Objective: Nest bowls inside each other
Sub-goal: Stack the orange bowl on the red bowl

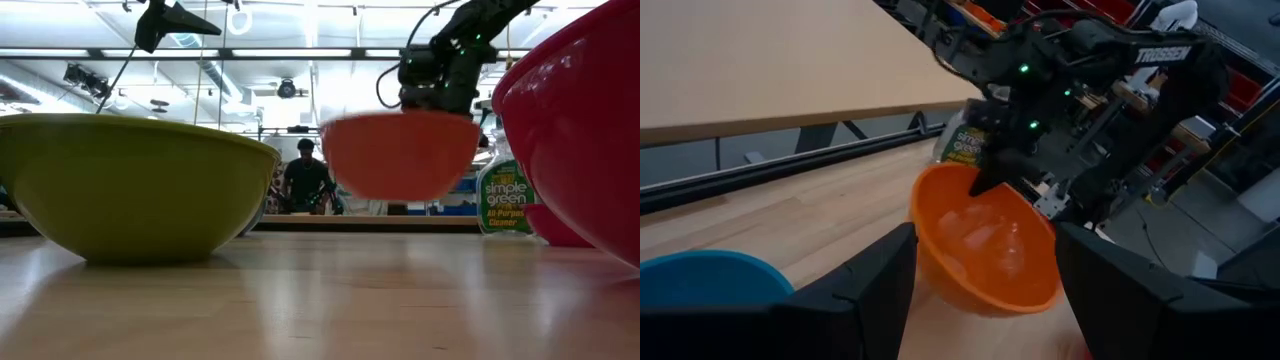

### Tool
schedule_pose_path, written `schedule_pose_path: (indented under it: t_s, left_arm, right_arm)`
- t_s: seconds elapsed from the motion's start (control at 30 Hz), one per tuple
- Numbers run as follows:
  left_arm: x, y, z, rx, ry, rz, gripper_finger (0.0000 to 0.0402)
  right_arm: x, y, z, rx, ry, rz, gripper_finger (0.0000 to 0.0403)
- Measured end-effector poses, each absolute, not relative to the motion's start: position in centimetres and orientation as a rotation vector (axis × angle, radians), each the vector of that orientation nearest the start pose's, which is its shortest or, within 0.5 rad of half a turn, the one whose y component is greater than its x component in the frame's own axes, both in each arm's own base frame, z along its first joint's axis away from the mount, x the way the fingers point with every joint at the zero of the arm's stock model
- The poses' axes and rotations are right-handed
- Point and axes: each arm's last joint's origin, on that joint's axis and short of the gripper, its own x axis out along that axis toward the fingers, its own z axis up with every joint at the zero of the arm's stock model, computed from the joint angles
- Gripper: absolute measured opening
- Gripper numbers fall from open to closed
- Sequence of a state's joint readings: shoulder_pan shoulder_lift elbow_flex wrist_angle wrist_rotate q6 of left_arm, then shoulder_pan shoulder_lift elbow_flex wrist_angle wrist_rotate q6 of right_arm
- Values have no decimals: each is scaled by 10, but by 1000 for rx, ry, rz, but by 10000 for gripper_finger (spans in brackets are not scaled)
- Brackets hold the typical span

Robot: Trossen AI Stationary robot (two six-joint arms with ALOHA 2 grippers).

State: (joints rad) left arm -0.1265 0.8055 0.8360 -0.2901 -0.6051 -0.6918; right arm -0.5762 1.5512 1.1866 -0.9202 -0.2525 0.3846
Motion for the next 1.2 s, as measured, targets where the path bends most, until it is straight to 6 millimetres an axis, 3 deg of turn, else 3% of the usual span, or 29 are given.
schedule_pose_path:
  t_s: [0.3, 0.67, 0.9, 1.2]
  left_arm:
    - [169, -5, 338, -581, 71, 538, 242]
    - [169, -5, 338, -499, 92, 538, 242]
    - [169, -5, 337, -497, 95, 540, 242]
    - [169, -6, 337, -529, 100, 520, 242]
  right_arm:
    - [228, -130, 288, 887, 987, -344, 26]
    - [215, -73, 333, 859, 854, 31, 27]
    - [212, -27, 343, 849, 909, 126, 27]
    - [192, 30, 333, 686, 1160, 4, 27]
